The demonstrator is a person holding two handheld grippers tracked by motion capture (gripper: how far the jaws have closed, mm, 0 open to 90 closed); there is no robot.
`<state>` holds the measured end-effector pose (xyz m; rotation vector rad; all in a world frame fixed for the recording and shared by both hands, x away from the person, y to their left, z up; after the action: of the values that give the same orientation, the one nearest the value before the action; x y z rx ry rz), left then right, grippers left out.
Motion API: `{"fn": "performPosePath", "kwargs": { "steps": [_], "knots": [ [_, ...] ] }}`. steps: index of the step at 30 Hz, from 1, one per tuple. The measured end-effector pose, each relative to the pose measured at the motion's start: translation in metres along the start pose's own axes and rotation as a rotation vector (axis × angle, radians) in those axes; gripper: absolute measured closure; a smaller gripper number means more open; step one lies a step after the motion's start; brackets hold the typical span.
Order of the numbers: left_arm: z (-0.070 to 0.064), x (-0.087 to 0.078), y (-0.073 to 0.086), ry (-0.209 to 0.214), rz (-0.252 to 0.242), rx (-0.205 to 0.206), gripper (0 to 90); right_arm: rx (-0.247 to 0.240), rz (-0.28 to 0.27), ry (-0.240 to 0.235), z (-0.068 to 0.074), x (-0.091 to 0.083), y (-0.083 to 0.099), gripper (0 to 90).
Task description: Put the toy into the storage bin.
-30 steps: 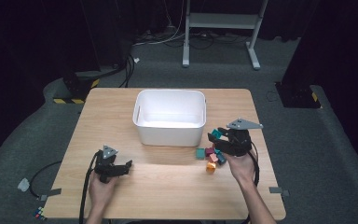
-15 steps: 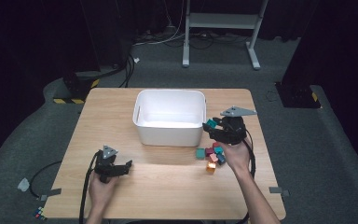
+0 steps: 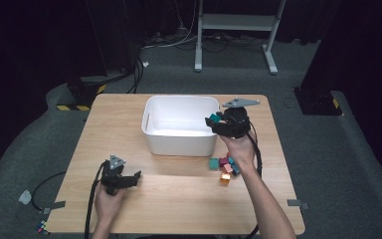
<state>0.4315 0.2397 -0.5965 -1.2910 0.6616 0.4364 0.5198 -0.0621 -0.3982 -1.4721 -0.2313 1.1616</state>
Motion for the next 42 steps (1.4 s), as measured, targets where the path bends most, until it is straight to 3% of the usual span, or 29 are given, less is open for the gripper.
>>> {"fn": "performPosePath", "kwargs": {
  "steps": [14,22,28,31,42],
  "knots": [
    [0.0,0.0,0.0,0.0,0.001,-0.001,14.6,-0.005,0.021,-0.007,0.002,0.032,-0.022,49.5],
    [0.0,0.0,0.0,0.0,0.0,-0.001,14.7,0.02,0.055,-0.02,-0.004,0.044,-0.015,42.5],
    [0.0,0.0,0.0,-0.001,0.0,-0.001,14.8,0.014,0.042,-0.014,-0.007,0.034,-0.014,42.4],
    [0.0,0.0,0.0,-0.001,0.0,-0.001,14.8,0.004,0.005,-0.008,-0.006,0.023,-0.013,42.6],
    [0.0,0.0,0.0,-0.001,-0.001,-0.001,14.9,-0.003,-0.069,0.022,-0.018,-0.024,0.015,44.1]
  ]
}}
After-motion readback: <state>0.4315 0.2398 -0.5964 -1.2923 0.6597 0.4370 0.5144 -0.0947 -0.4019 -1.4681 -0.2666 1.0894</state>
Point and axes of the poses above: each handheld gripper's, and its own axes: x roughly forward along the jaws, y roughly out of its underside, z roughly to its left, the point moved 10 cm from there along x, roughly forward along the jaws, and after that the axes turned 12 degrees about -y, right-handed, at the moved point
